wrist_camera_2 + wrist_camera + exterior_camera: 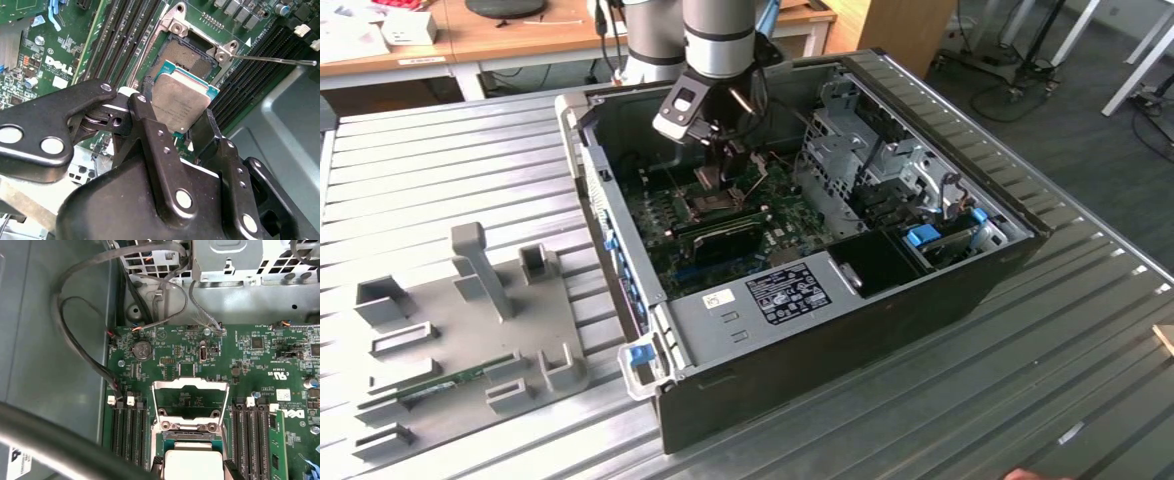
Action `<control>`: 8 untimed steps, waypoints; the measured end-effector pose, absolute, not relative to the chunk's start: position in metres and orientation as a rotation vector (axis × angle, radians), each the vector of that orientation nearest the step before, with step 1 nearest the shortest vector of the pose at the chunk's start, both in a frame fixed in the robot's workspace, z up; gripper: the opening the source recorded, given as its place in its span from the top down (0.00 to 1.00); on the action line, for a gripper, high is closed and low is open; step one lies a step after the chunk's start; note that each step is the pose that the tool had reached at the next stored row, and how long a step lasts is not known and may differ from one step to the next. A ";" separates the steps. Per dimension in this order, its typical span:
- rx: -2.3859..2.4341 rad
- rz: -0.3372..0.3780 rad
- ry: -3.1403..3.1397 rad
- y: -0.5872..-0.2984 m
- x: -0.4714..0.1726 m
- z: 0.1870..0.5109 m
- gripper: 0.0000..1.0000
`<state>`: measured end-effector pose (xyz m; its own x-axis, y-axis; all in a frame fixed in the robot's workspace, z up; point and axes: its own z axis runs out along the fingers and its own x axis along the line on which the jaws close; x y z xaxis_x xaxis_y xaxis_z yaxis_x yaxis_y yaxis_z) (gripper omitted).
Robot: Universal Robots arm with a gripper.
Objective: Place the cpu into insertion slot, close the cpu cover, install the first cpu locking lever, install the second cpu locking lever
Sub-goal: 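Place the cpu into insertion slot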
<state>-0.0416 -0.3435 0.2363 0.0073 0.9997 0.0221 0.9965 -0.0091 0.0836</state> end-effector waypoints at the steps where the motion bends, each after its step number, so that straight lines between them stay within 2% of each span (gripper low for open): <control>1: 2.198 0.115 2.180 -0.344 -0.042 0.236 0.46; 8: 2.198 0.116 2.180 -0.343 -0.042 0.235 0.46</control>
<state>-0.0416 -0.3435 0.2350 0.0073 0.9997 0.0223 0.9964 -0.0091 0.0838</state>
